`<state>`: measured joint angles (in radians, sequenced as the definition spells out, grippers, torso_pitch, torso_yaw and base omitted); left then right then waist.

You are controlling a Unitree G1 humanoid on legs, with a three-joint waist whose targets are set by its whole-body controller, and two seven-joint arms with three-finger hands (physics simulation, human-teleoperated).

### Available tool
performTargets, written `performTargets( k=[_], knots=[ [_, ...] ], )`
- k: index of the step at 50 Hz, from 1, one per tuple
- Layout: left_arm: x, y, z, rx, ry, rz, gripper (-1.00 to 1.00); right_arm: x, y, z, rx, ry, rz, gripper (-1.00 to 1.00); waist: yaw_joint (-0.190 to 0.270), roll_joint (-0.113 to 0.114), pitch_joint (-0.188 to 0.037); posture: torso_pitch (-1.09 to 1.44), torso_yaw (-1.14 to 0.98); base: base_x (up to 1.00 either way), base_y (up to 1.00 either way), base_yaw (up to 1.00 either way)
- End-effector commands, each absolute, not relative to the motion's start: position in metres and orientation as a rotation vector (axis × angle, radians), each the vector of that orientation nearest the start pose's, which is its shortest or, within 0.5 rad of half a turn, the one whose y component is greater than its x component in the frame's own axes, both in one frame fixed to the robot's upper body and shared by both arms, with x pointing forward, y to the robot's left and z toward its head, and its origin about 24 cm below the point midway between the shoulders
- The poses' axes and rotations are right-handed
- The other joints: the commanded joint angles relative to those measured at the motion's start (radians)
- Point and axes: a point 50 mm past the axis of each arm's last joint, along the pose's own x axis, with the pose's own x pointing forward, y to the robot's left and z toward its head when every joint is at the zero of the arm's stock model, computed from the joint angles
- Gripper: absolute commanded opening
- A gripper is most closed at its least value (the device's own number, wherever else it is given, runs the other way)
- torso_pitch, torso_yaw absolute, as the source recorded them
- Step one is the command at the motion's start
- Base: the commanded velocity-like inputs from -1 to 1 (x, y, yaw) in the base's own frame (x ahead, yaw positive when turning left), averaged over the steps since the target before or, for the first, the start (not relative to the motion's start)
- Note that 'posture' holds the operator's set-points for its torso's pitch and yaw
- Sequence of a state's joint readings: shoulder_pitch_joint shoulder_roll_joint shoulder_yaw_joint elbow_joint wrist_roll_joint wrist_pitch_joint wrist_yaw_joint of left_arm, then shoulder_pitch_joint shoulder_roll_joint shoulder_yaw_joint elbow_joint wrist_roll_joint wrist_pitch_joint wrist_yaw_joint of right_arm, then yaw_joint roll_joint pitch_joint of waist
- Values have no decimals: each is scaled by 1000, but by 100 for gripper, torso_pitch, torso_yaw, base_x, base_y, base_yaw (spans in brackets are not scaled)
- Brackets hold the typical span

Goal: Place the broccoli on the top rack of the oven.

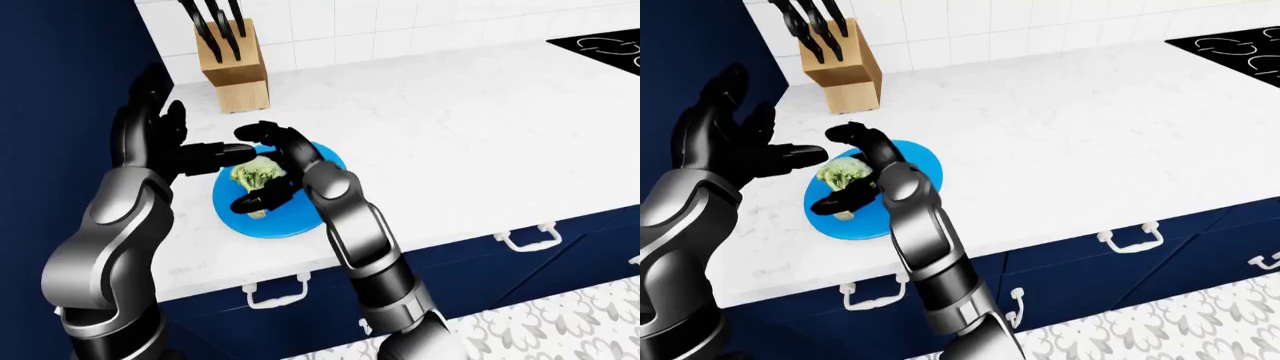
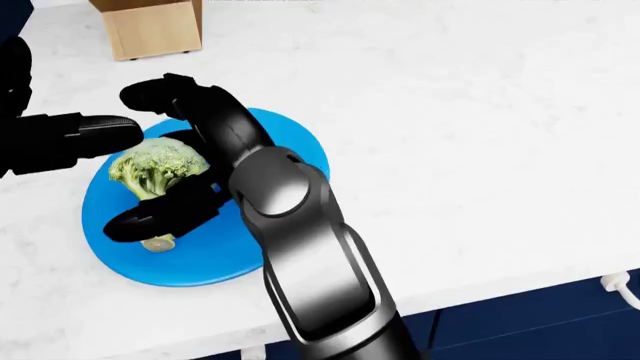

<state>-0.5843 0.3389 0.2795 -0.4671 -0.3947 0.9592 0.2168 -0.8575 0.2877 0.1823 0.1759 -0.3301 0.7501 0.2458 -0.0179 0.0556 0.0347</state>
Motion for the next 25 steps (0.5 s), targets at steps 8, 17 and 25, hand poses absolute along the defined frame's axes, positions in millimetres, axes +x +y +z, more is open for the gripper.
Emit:
performTargets(
  k=[8,17,25],
  knots=[
    [285,205,254,-26,-218,138,100,322,34,211,-300,-45,580,40,-1,7,-24,0,0,0,0,0],
    [285,205,253,-28,-216,139,100,323,34,208,-306,-42,579,36,-1,9,-25,0,0,0,0,0],
    [286,207,252,-30,-217,142,100,324,35,208,-320,-42,576,15,-2,9,-25,0,0,0,0,0]
  ],
)
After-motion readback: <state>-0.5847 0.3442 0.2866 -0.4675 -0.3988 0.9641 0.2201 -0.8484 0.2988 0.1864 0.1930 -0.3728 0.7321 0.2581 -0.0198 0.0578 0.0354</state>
